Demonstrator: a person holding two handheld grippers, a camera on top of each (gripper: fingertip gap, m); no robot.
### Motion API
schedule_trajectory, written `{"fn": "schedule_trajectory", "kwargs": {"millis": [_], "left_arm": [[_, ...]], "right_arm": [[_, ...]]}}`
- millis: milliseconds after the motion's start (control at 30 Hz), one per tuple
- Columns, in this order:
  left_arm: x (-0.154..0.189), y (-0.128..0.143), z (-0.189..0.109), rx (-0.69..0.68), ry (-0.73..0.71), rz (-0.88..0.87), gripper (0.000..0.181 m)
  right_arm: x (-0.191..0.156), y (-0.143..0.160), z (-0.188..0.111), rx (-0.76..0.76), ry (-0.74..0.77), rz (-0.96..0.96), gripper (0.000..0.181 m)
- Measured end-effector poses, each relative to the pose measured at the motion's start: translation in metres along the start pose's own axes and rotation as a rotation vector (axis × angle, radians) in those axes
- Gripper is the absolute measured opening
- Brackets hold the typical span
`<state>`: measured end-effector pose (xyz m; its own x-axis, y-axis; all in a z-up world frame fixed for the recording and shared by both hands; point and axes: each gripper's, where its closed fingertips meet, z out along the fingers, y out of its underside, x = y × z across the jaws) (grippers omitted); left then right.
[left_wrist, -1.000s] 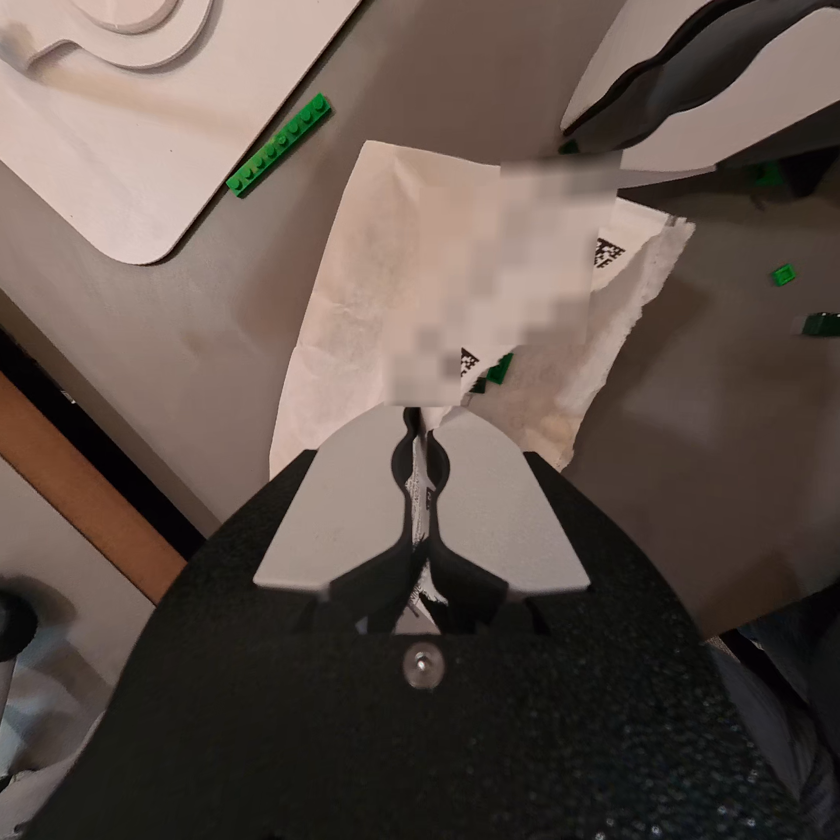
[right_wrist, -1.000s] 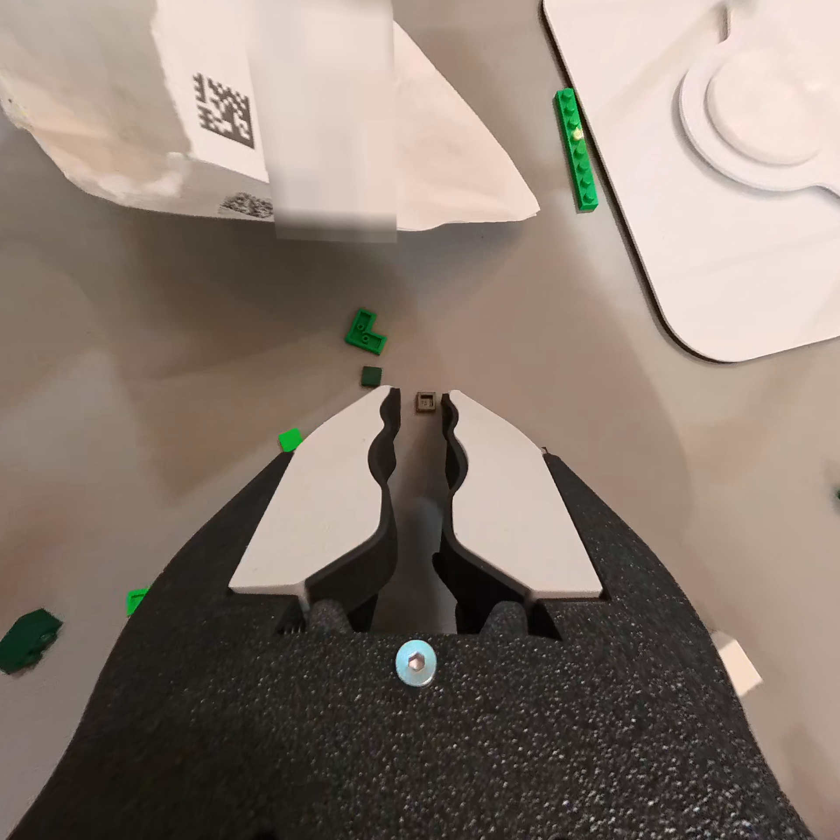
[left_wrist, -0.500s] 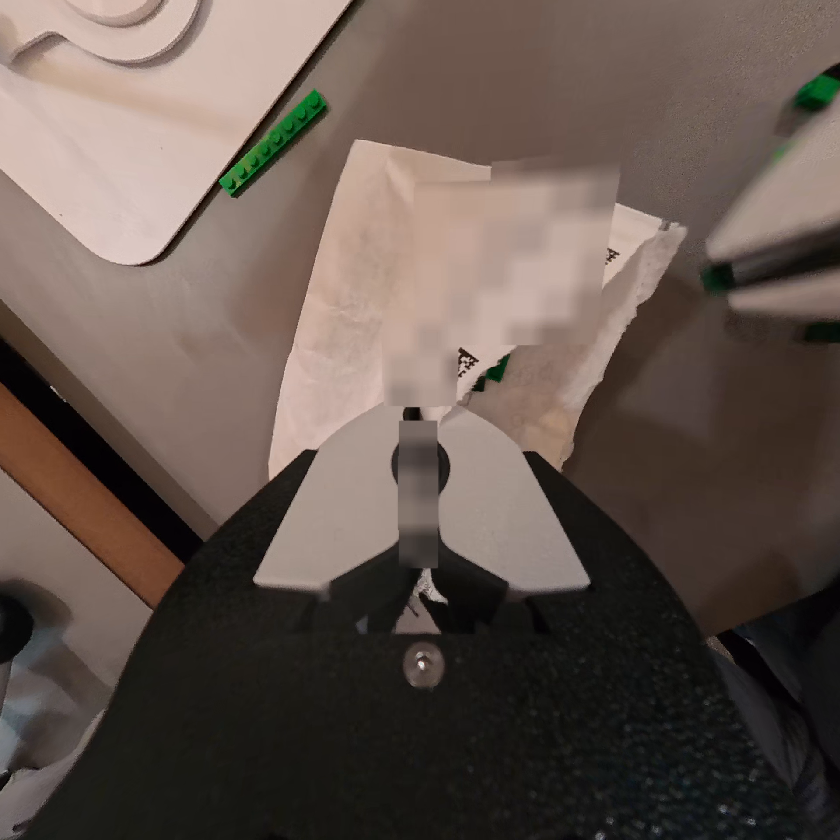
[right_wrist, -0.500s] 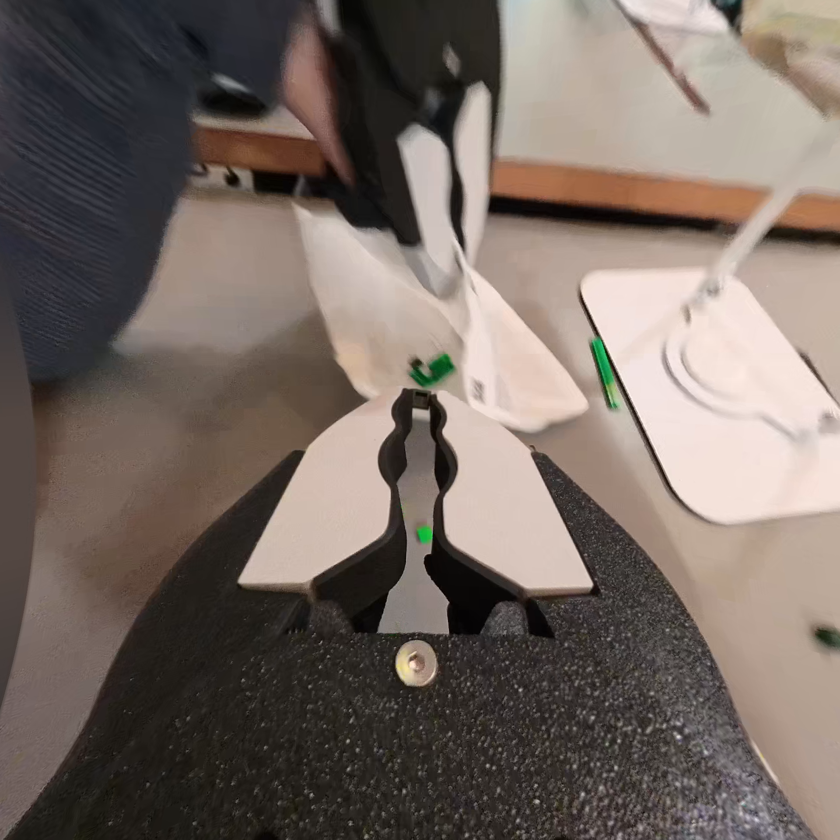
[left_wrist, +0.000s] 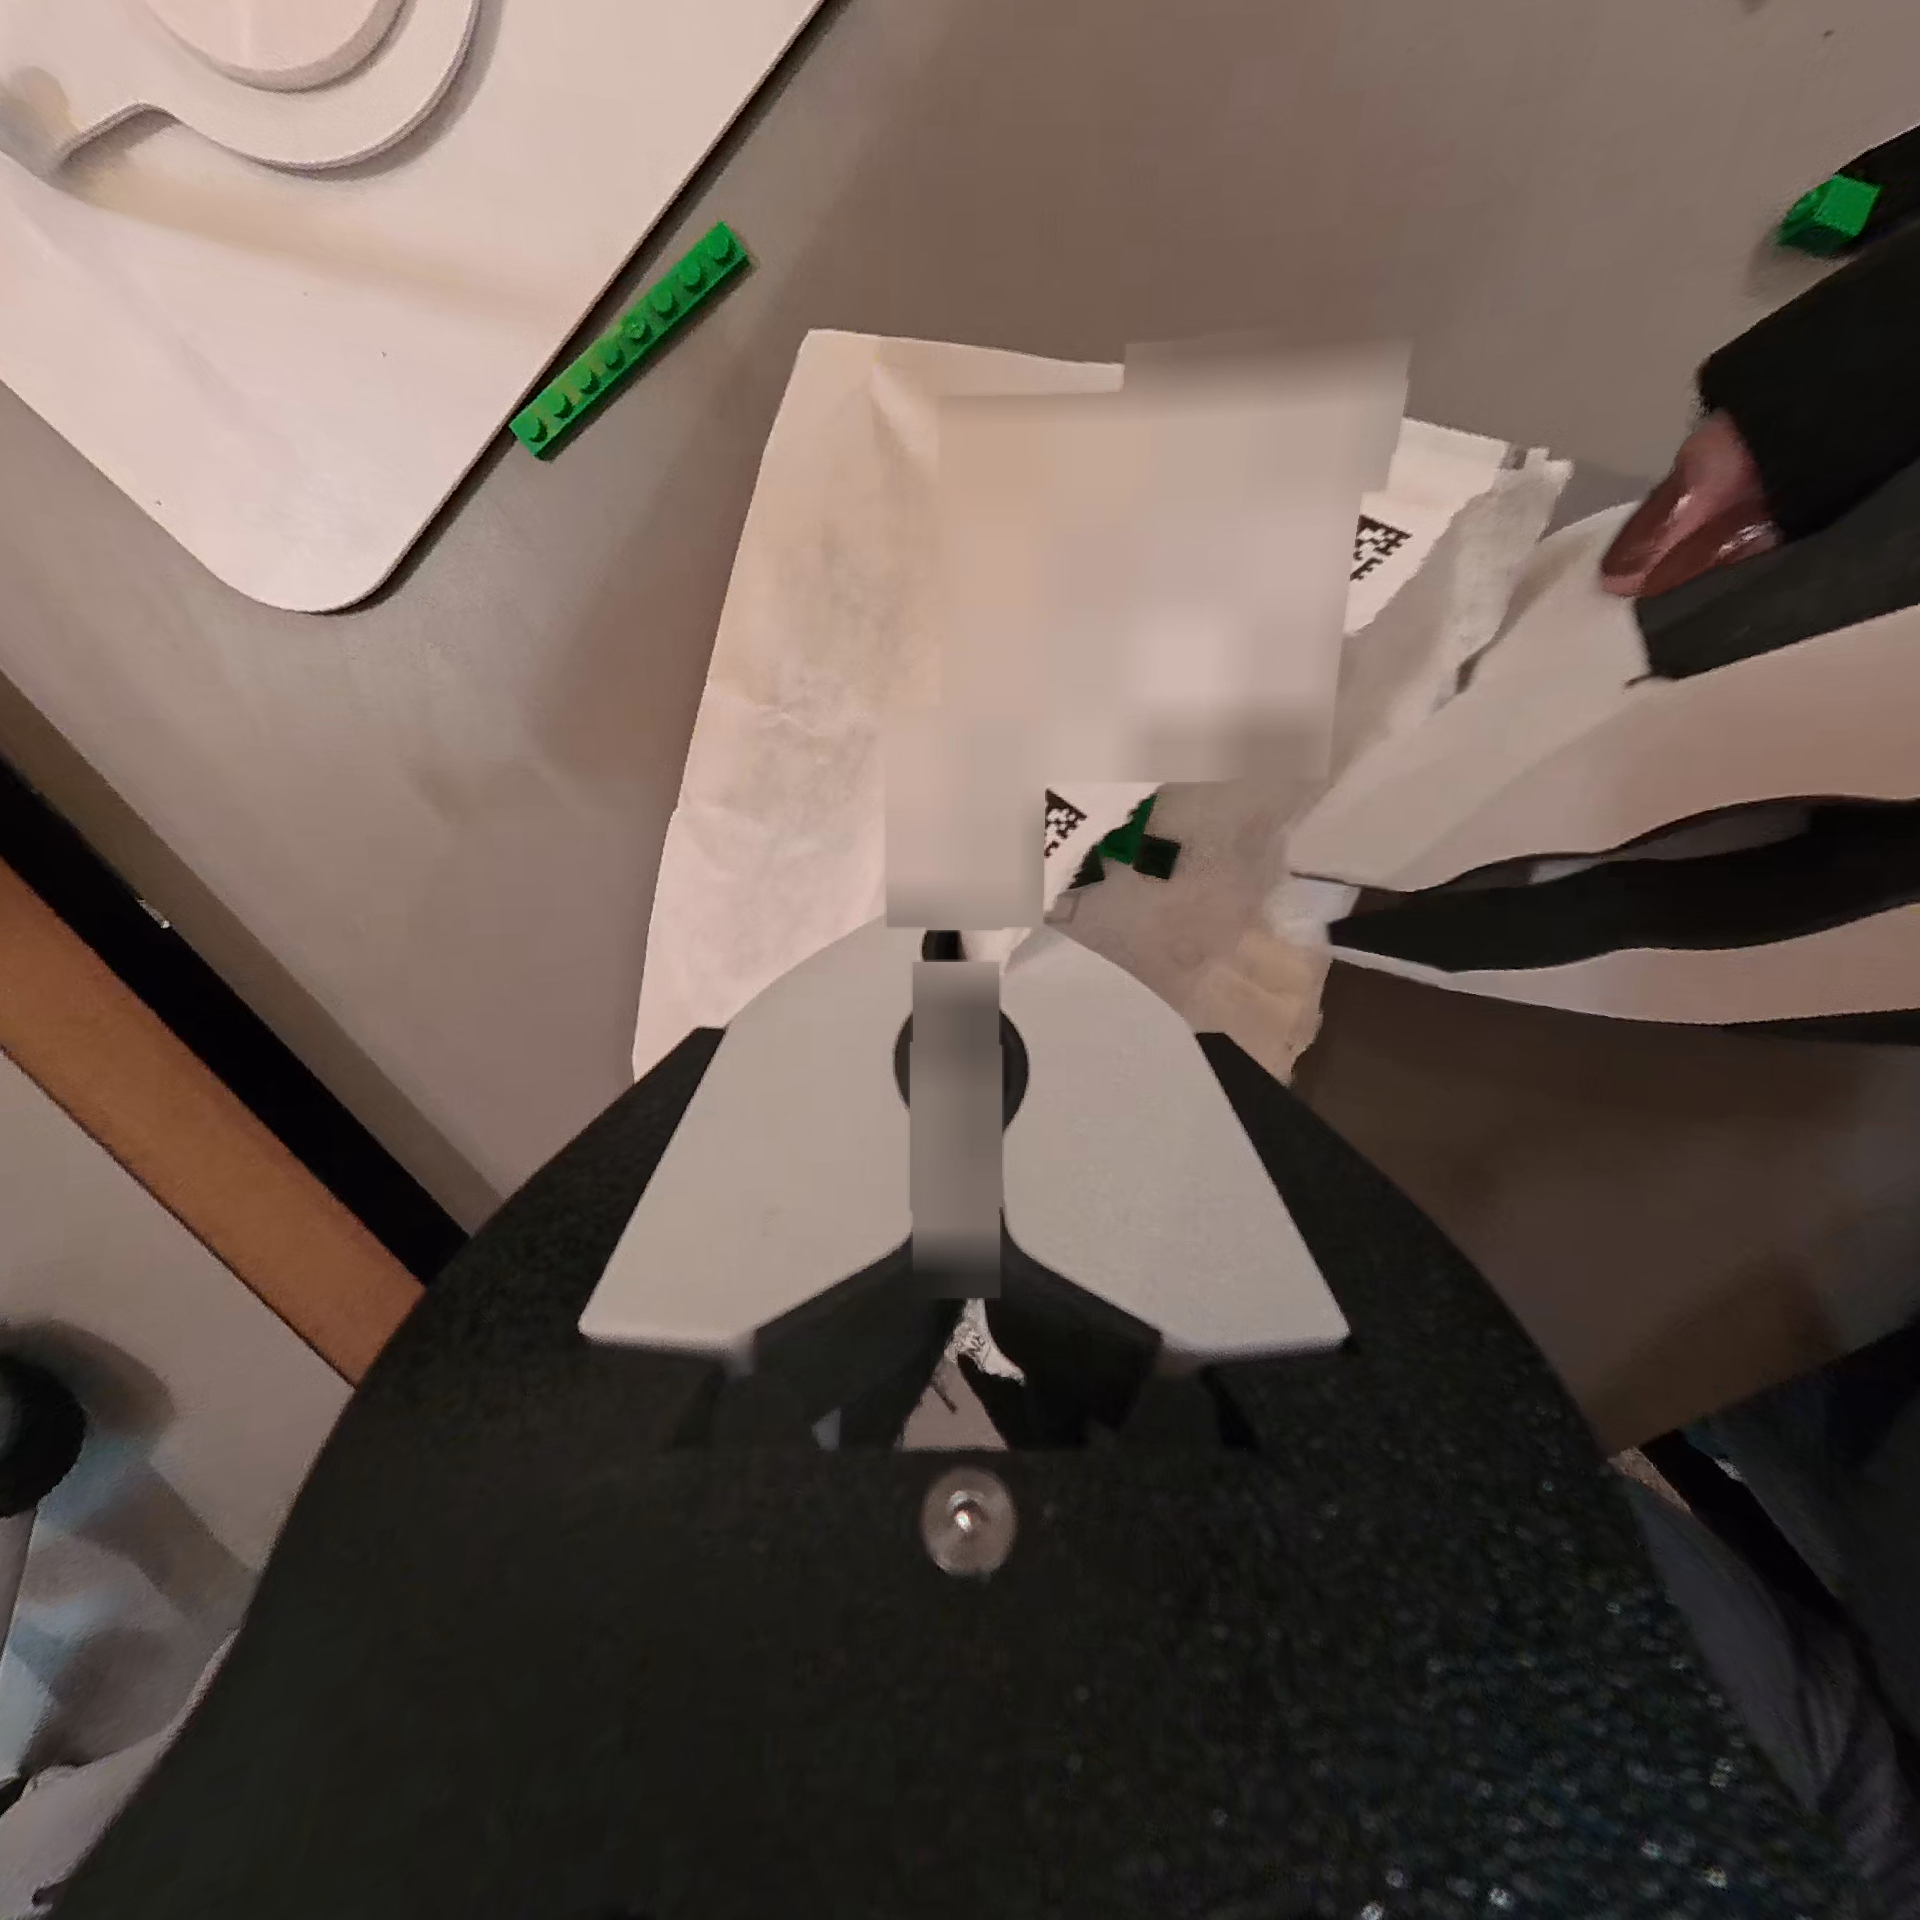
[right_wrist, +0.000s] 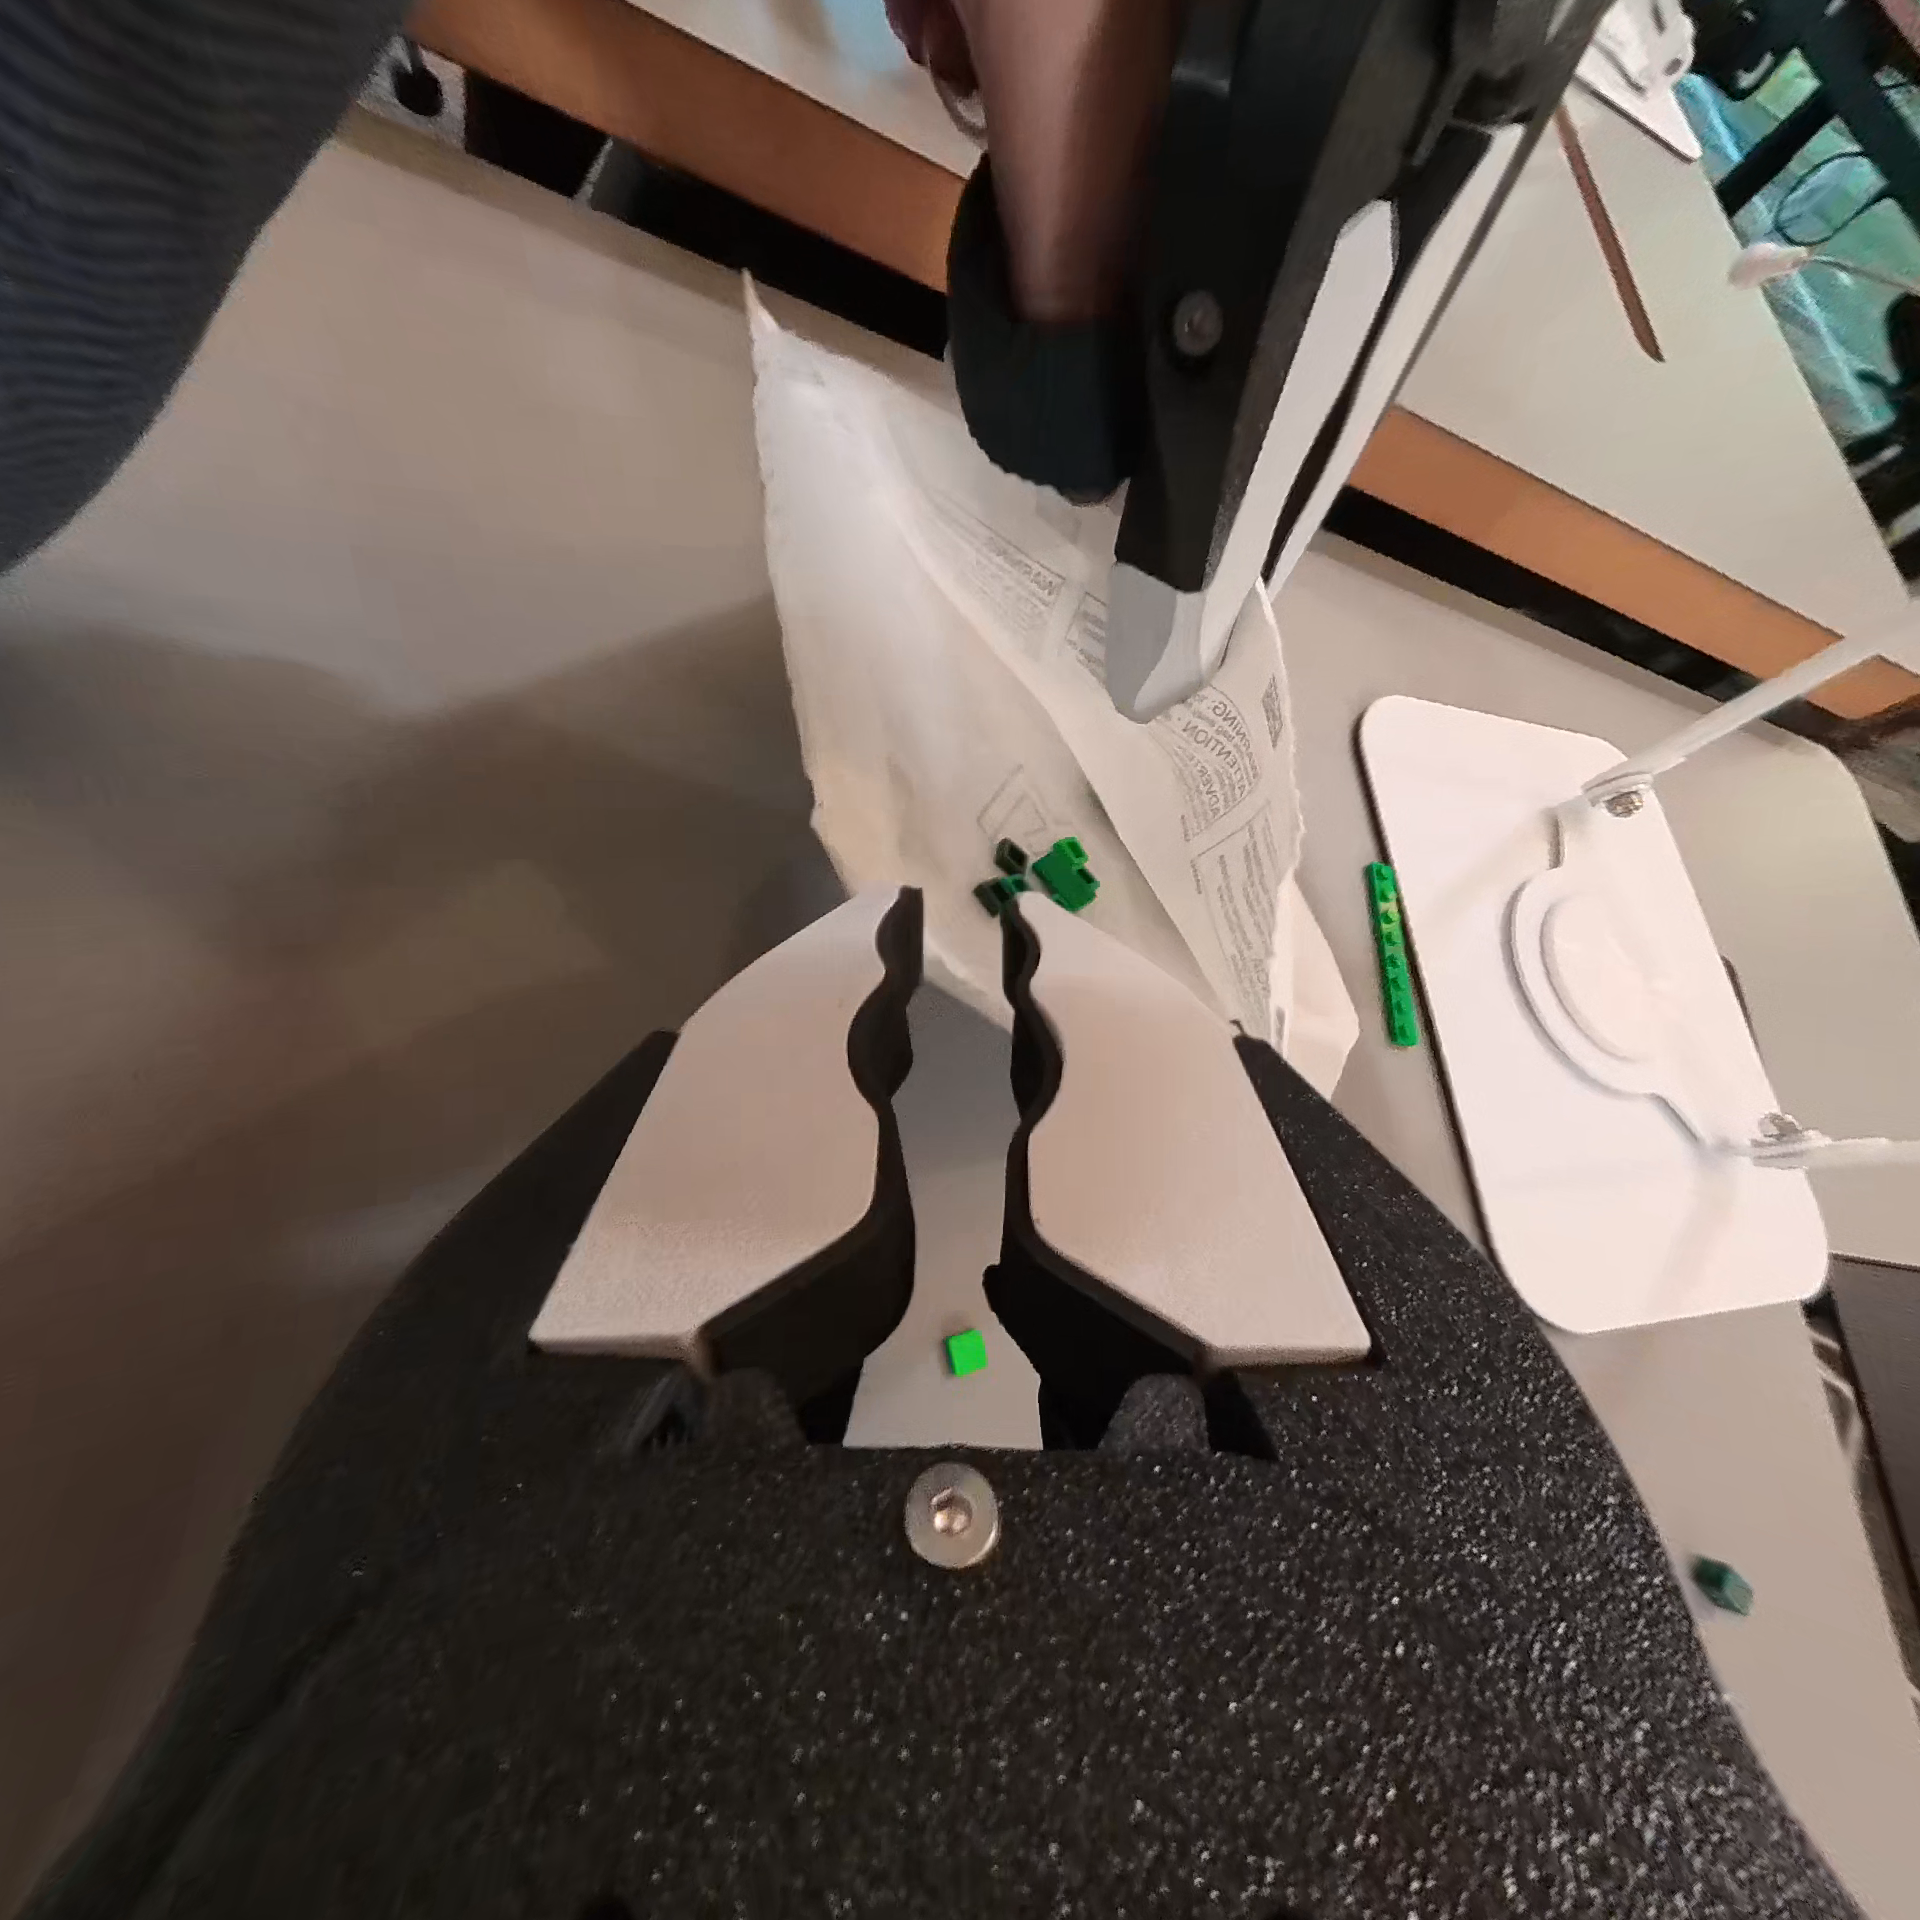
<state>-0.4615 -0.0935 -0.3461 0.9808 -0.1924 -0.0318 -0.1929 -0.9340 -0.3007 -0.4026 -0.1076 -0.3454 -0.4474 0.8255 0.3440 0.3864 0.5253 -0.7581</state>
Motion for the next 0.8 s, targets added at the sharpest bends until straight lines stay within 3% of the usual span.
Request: {"fn": "schedule_trajectory", "kwargs": {"millis": [100,233,400,800], "left_arm": [[-0.003,0.003,-0.001,0.001,0.003,-0.013,0.000],[-0.008,0.005,-0.002,0.009,0.001,-0.041,0.000],[-0.006,0.005,-0.001,0.003,-0.002,-0.028,0.000],[-0.005,0.005,-0.001,0.005,0.002,-0.022,0.000]], "right_arm": [[0.005,0.000,-0.020,0.039,0.012,0.031,0.013],[0.032,0.032,-0.036,-0.001,0.071,0.155,0.010],[0.033,0.074,-0.017,-0.114,-0.038,0.338,0.013],[0.034,0.099,0.001,-0.193,-0.092,0.388,0.011]]}}
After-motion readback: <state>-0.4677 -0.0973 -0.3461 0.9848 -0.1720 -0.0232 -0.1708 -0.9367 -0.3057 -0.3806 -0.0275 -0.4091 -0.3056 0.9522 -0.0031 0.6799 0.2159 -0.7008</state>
